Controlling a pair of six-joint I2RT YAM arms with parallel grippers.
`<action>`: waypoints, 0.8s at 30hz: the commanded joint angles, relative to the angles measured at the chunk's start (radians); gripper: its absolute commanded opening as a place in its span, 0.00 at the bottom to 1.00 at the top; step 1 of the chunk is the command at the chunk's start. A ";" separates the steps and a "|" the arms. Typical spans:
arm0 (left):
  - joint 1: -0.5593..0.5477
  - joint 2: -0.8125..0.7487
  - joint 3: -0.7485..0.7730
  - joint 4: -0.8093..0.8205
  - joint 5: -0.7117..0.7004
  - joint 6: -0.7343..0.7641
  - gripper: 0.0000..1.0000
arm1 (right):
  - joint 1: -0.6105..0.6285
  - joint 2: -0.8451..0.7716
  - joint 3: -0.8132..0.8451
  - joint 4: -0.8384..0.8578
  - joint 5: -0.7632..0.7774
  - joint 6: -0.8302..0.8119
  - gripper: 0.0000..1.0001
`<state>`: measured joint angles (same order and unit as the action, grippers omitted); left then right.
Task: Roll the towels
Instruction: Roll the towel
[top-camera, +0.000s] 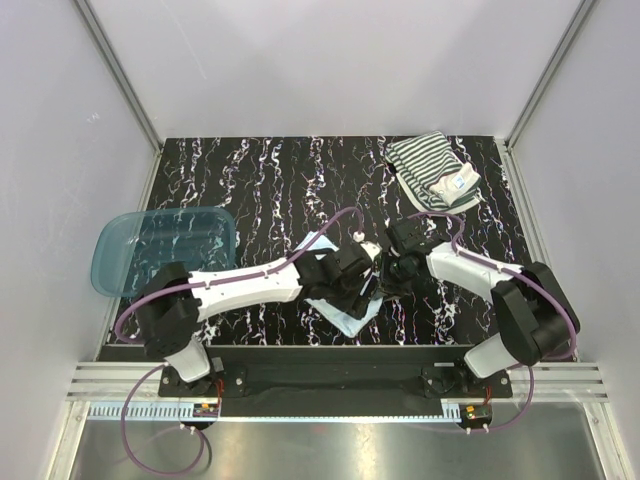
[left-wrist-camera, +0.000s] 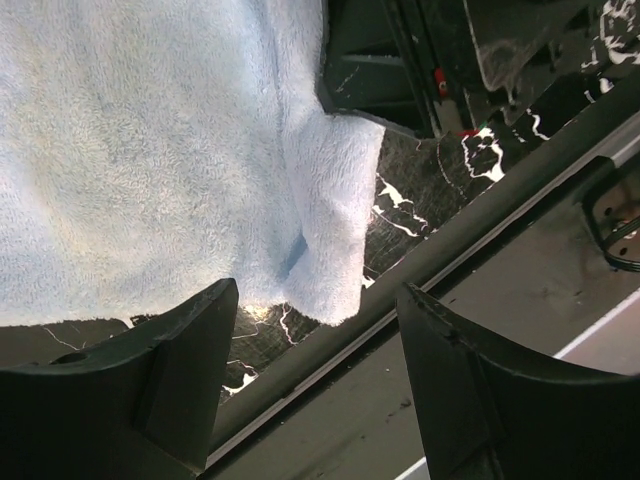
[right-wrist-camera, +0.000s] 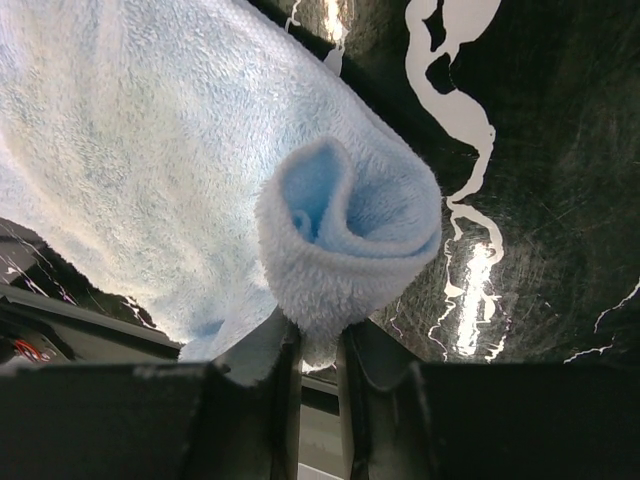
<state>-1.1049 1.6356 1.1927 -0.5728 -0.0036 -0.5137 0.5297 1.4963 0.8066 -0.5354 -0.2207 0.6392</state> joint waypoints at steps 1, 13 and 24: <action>-0.018 0.029 -0.039 0.048 -0.052 0.024 0.69 | 0.010 0.019 0.052 -0.041 0.001 -0.033 0.22; -0.052 0.059 -0.150 0.237 0.028 -0.059 0.52 | 0.009 0.048 0.066 -0.041 -0.005 -0.033 0.22; -0.072 0.052 -0.128 0.193 -0.028 -0.066 0.63 | 0.010 0.062 0.072 -0.046 -0.003 -0.042 0.21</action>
<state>-1.1610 1.7054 1.0340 -0.3691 0.0353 -0.5762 0.5304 1.5429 0.8444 -0.5735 -0.2253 0.6136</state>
